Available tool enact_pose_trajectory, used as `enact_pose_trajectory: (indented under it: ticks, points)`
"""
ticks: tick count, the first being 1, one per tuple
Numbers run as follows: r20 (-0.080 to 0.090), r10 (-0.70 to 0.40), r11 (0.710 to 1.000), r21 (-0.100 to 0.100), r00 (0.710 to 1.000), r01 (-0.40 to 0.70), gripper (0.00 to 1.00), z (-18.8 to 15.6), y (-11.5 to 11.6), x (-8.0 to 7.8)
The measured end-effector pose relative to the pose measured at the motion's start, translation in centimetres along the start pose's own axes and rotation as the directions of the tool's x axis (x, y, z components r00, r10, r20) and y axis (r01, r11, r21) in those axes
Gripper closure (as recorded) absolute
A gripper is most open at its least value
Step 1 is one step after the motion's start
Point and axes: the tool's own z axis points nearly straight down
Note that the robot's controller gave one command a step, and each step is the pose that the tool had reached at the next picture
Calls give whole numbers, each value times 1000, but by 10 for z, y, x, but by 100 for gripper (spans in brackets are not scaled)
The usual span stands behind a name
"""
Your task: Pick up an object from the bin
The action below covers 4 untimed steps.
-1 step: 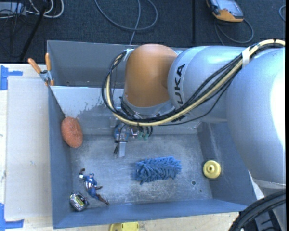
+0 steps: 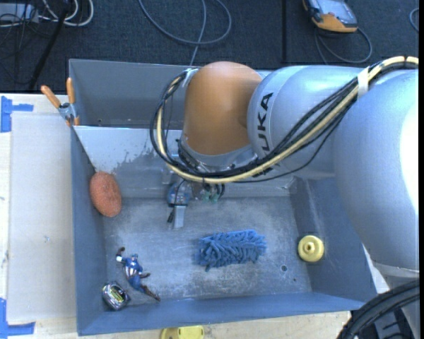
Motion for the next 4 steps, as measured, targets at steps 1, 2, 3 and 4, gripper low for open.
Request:
enact_pose_trajectory:
  ticks: [1, 2, 3, 4]
  points:
    - [4, 47, 999, -1, 999, -47, 0, 53, -2, 9]
    - [-3, 68, 998, 1, 998, -68, 0, 88, -3, 10]
    - [-6, -8, 1000, 0, 1000, 8, 0, 58, -41, 49]
    - [2, -27, 1000, 3, 1000, 27, 0, 42, -72, 65]
